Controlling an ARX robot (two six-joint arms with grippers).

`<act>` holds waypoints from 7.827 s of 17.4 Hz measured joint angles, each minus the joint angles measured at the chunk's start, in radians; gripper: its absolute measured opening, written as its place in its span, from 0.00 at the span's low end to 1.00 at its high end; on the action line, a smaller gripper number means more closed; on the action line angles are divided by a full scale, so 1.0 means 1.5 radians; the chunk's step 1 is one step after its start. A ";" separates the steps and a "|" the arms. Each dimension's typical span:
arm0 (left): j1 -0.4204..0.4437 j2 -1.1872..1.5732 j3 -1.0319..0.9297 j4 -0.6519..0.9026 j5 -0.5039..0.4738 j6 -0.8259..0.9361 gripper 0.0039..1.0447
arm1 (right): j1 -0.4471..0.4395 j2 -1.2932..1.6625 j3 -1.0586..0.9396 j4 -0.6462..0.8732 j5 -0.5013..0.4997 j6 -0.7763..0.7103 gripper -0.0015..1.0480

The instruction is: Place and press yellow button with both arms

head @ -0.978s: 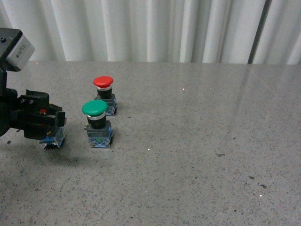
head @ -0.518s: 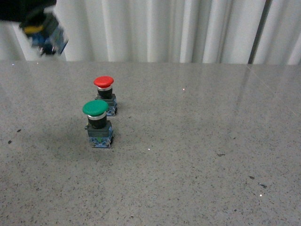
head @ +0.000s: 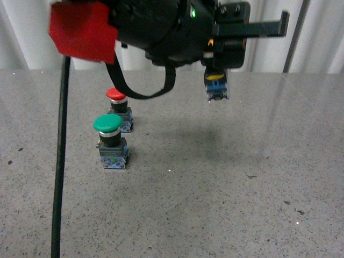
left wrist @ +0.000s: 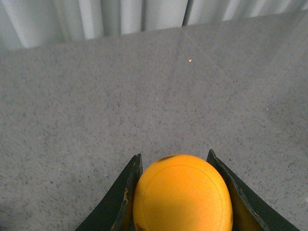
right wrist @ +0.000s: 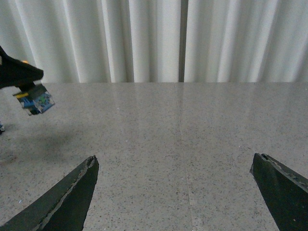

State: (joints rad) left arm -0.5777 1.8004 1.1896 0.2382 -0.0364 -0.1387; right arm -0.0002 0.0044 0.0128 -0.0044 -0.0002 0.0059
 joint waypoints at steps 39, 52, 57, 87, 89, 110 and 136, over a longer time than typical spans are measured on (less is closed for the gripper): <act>-0.026 0.161 -0.089 0.530 -0.314 0.148 0.82 | 0.000 0.000 0.000 0.000 0.000 0.000 0.94; 0.264 -0.402 -0.709 0.540 -0.096 0.095 0.01 | 0.000 0.000 0.000 0.000 0.000 0.000 0.94; 0.325 -0.626 -0.770 0.382 -0.037 0.095 0.01 | 0.000 0.000 0.000 0.000 0.000 0.000 0.94; 0.385 -1.193 -0.783 -0.165 0.023 0.095 0.01 | 0.000 0.000 0.000 0.001 0.000 0.000 0.94; 0.385 -1.194 -0.783 -0.162 0.024 0.094 0.08 | 0.000 0.000 0.000 0.001 0.000 0.000 0.94; 0.385 -1.194 -0.783 -0.161 0.024 0.094 0.94 | 0.022 0.477 0.190 0.355 -0.201 0.043 0.94; 0.385 -1.194 -0.783 -0.161 0.024 0.094 0.94 | 0.329 1.156 0.629 0.236 0.042 -0.042 0.02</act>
State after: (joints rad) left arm -0.0010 0.0101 0.0147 -0.0040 -0.0002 0.0025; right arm 0.4938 1.7386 0.9558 0.3496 0.0635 -0.0578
